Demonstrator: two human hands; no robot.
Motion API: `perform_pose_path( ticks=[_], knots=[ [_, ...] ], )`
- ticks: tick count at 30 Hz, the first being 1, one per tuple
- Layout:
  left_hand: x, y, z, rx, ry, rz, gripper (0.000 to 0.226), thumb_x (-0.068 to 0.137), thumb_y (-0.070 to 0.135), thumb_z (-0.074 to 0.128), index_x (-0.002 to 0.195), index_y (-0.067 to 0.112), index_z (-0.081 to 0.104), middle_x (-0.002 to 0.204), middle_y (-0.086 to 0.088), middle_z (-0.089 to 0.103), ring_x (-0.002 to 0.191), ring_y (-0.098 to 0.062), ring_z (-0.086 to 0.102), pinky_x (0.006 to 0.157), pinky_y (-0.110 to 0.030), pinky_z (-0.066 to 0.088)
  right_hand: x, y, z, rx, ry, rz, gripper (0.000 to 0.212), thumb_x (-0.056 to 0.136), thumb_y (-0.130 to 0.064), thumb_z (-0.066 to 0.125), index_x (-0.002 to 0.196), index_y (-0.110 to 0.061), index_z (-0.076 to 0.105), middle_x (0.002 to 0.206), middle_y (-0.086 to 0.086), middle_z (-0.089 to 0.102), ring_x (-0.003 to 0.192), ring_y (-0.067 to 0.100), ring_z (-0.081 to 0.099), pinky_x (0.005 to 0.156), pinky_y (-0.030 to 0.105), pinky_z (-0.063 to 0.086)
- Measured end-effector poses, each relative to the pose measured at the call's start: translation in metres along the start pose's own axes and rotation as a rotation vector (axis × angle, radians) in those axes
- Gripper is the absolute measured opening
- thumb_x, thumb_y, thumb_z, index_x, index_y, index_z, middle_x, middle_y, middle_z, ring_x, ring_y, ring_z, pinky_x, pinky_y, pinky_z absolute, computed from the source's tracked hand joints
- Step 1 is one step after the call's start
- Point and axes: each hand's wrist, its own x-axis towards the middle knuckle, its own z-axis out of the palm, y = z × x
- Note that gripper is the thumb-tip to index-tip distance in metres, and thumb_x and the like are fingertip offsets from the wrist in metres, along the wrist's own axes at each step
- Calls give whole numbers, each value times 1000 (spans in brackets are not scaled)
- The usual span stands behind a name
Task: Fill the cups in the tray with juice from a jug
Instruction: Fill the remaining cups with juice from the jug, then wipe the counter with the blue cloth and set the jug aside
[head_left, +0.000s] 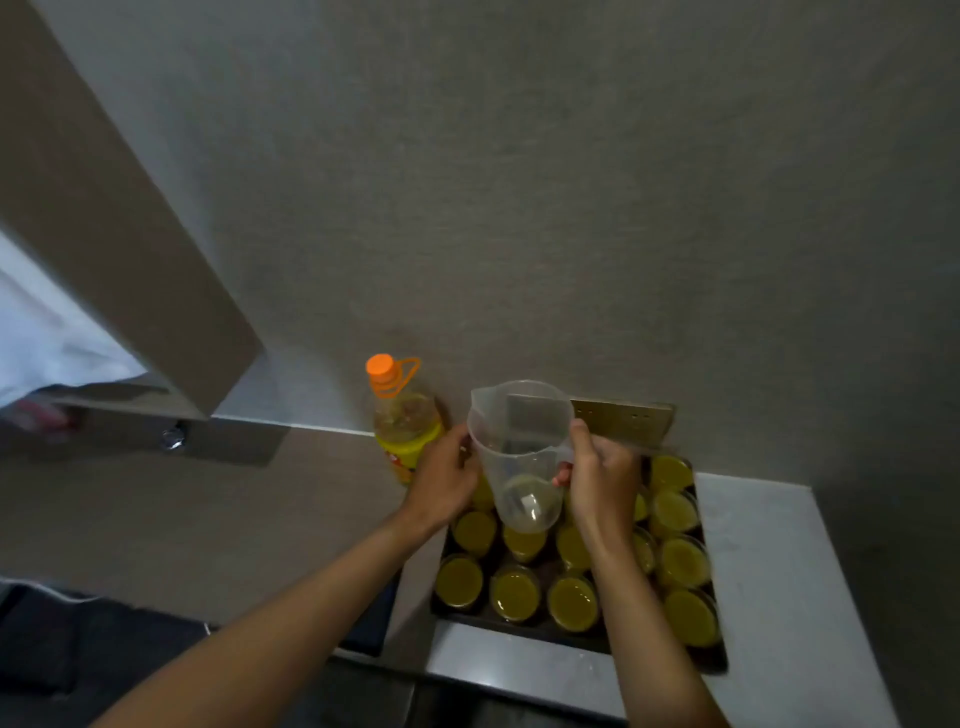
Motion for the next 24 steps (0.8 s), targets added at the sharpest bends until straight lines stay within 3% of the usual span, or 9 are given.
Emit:
perform_pose_path(
  ticks=[4,7,10,12,15,18,20,22,24],
  knots=[
    [-18,-19,-38,-29,-12,-63,30,99,9,55,117,31,65,110,30,66,105,7,63,87,-19,54,-16,3,43,-54,-44,46,42,107,-35,51,78,-7,65,62,4,63,52,9,55,52,25,43],
    [-27,-42,-64,-14,-19,-143,29,98,20,53,120,35,64,113,18,70,105,-2,66,90,-37,58,-29,9,75,-37,-61,92,25,106,-35,53,96,-14,62,78,6,69,61,13,63,53,25,46],
    [-33,-66,-85,35,-13,-193,39,102,22,50,138,38,49,117,4,71,101,-11,68,86,-39,56,-41,14,100,-42,-111,126,19,106,-29,53,102,-15,65,84,8,71,60,10,65,53,24,50],
    [-37,-79,-96,42,-2,-228,35,103,19,49,135,32,45,112,0,72,97,-14,69,86,-42,56,-46,18,113,-68,-155,119,18,106,-22,53,104,-13,68,85,6,69,63,4,65,56,21,50],
    [-39,-99,-108,-20,-61,-271,35,99,7,51,127,26,46,108,10,71,95,3,67,87,-32,55,-54,29,129,-149,-194,69,18,105,-21,52,97,-28,67,95,-4,69,90,10,66,68,25,48],
    [-40,-114,-115,-74,-114,-306,35,99,6,53,127,26,49,108,16,70,94,8,66,84,-21,54,-59,41,145,-217,-212,86,21,105,-19,50,91,-32,61,96,-6,66,91,13,63,72,29,50],
    [-42,-124,-117,-114,-157,-328,35,99,16,56,130,30,48,110,15,70,97,6,67,85,-19,53,-63,48,153,-265,-203,102,20,105,-15,49,96,-30,59,93,-7,62,87,13,61,67,26,46],
    [-43,-134,-116,-118,-200,-345,40,93,36,56,132,35,46,116,7,71,103,-5,68,91,-31,55,-67,53,159,-274,-196,113,15,104,-13,50,105,-25,60,94,-5,64,86,15,62,63,23,43],
    [-43,-144,-117,-118,-222,-357,44,89,43,53,131,36,46,120,3,70,107,-11,67,91,-32,55,-71,59,167,-275,-199,145,20,103,-11,51,112,-26,59,97,-5,65,85,8,62,60,17,40]
  ],
)
